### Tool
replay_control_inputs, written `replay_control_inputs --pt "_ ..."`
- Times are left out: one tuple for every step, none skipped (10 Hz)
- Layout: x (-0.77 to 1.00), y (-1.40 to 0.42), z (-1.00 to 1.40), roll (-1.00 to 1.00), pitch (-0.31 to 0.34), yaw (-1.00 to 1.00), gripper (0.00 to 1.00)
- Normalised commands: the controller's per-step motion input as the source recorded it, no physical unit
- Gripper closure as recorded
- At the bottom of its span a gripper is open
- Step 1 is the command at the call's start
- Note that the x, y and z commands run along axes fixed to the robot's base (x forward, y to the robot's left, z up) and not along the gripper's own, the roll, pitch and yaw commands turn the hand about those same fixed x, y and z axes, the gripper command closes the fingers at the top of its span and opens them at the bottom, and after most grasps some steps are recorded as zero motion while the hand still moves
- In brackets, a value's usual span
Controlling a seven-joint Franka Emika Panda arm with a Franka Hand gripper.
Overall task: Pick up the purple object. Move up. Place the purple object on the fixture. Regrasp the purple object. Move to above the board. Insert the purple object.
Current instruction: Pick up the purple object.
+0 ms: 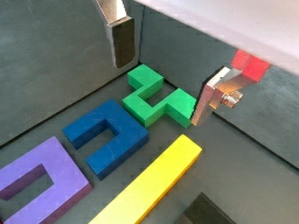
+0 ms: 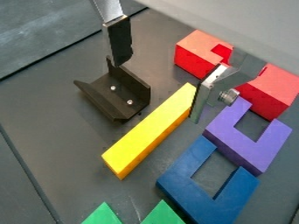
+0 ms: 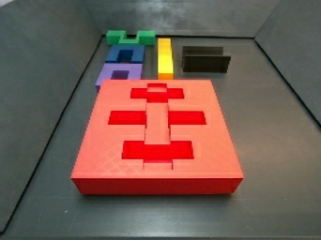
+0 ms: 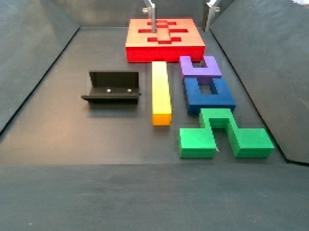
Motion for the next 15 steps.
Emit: replay_control_inputs --pt "0.01 -0.03 0.00 0.00 0.000 0.00 0.00" --pt "0.00 -0.70 -0.20 0.04 -0.077 -0.03 0.00" --pt "0.00 -1.00 -0.46 0.06 -0.094 0.00 0.00" --pt "0.00 -1.00 -0.51 0.04 -0.080 0.00 0.00" --pt "-0.02 -1.00 -0.59 0.04 -0.069 0.03 0.00" --pt "-0.09 -1.00 -0.63 0.05 -0.039 0.02 0.00" --pt "-0.30 -0.93 -0.59 0.00 -0.084 0.01 0.00" --pt "-0.37 -0.57 -0.57 -0.06 -0.183 0.16 0.00" --pt "-0.40 -0.65 -0.51 0.00 -0.163 0.19 0.00" --pt "-0.42 -0.52 -0.39 -0.04 -0.149 0.29 0.00" --pt "-0.27 -0.34 -0.27 -0.04 -0.114 0.12 0.00" --pt "-0.15 -0.25 -0.28 -0.09 -0.140 0.18 0.00" --pt "0.00 -0.40 -0.25 0.05 -0.044 0.00 0.00" --pt "0.00 -0.31 -0.26 0.04 -0.011 -0.04 0.00" --pt "0.11 -0.33 -0.40 0.03 -0.027 -0.27 0.00"
